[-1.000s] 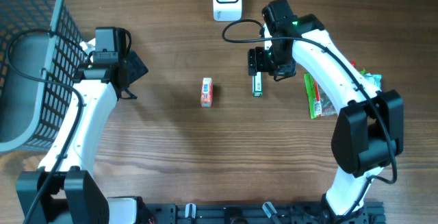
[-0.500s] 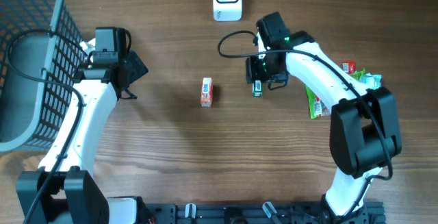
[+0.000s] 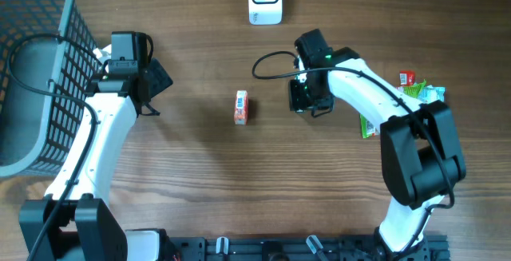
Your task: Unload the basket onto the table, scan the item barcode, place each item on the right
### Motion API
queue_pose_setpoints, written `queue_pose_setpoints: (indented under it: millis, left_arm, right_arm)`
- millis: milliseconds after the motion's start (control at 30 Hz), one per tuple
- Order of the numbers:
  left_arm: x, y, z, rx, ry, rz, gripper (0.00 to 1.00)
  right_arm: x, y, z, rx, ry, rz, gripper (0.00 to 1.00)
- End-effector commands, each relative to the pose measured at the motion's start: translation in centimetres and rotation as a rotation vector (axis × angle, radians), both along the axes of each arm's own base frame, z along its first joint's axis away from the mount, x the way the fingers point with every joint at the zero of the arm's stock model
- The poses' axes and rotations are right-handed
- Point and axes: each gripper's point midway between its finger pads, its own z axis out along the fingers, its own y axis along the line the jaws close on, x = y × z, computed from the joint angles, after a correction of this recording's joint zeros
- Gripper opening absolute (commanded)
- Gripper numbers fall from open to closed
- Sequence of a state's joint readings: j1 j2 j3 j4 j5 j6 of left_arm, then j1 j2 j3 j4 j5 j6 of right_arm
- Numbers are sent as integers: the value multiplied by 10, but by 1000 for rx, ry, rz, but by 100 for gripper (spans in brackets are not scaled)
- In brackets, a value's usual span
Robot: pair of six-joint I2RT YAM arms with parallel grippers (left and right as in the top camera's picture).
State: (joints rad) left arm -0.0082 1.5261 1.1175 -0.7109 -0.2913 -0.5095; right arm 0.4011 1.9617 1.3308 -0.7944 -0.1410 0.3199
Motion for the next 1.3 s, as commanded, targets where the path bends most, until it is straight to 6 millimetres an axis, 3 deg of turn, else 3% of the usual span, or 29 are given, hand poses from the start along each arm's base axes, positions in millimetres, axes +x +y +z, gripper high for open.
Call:
queue_pose_setpoints:
  millis: [0, 167, 267, 400, 467, 533, 667, 767, 867, 967, 1067, 1167, 1267]
  left_arm:
    - [0, 4, -1, 15, 4, 3, 100]
    - [0, 4, -1, 15, 4, 3, 100]
    - [0, 4, -1, 15, 4, 3, 100]
    - [0, 4, -1, 15, 4, 3, 100]
    - [0, 4, -1, 15, 4, 3, 100]
    - [0, 4, -1, 15, 4, 3, 100]
    - [0, 4, -1, 15, 4, 3, 100]
    - [0, 4, -1, 15, 4, 3, 100]
    - [0, 4, -1, 15, 4, 3, 100]
    - [0, 4, -1, 15, 4, 3, 100]
    - [0, 4, -1, 15, 4, 3, 100]
    - [0, 4, -1, 15, 4, 3, 100]
    - [0, 4, -1, 15, 4, 3, 100]
  right_arm:
    - [-17, 19, 2, 53, 64, -41, 49]
    - [-35, 62, 16, 280, 144, 50, 52]
    - [-28, 73, 30, 348, 101, 118, 54]
    - [-11, 77, 68, 380, -35, 201, 62]
    - [0, 75, 85, 398, -106, 195, 54]
    - [16, 59, 94, 366, -150, 78, 40]
    - [39, 7, 80, 221, -160, -197, 6]
    - [34, -10, 69, 207, -103, -322, 4]
    - [3, -16, 45, 177, 62, -549, 4]
    - [-24, -15, 18, 143, 157, -708, 4]
    - [-34, -6, -2, 150, 167, -789, 4]
    - [-21, 21, -15, 259, 51, -771, 4]
    - [0, 41, -11, 317, -133, -736, 4]
